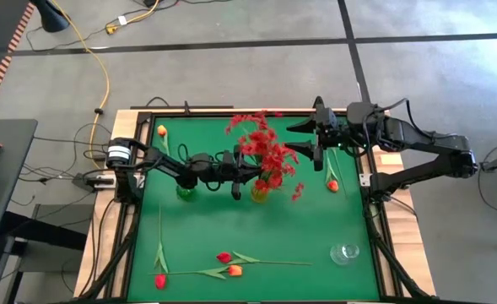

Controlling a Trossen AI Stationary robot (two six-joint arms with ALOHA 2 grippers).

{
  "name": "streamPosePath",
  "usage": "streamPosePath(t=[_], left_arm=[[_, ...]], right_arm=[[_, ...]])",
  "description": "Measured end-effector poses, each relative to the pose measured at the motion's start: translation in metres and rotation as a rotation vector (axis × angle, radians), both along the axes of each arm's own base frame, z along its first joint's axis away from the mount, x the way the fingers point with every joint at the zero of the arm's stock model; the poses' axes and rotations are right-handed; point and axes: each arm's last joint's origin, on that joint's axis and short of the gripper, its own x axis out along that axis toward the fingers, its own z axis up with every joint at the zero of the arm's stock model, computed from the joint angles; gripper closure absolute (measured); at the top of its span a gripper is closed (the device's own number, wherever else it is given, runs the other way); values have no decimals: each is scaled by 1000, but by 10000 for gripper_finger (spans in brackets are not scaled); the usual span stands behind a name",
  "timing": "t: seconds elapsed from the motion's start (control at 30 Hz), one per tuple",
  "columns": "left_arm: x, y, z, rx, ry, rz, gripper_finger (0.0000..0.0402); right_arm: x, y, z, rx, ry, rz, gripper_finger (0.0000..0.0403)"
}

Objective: Sort flowers into vase by color
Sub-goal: Put the red flower into the yellow vase

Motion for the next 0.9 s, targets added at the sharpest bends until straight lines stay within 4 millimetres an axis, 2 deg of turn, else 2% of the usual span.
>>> streamPosePath(t=[0.5, 0.9], left_arm=[[0, 10, -14, 60, 142, -136, 401], [0, 12, -21, 92, 212, -142, 401]], right_arm=[[0, 0, 0, -3, 0, -1, 121], [0, 0, 0, -3, 0, -2, 121]])
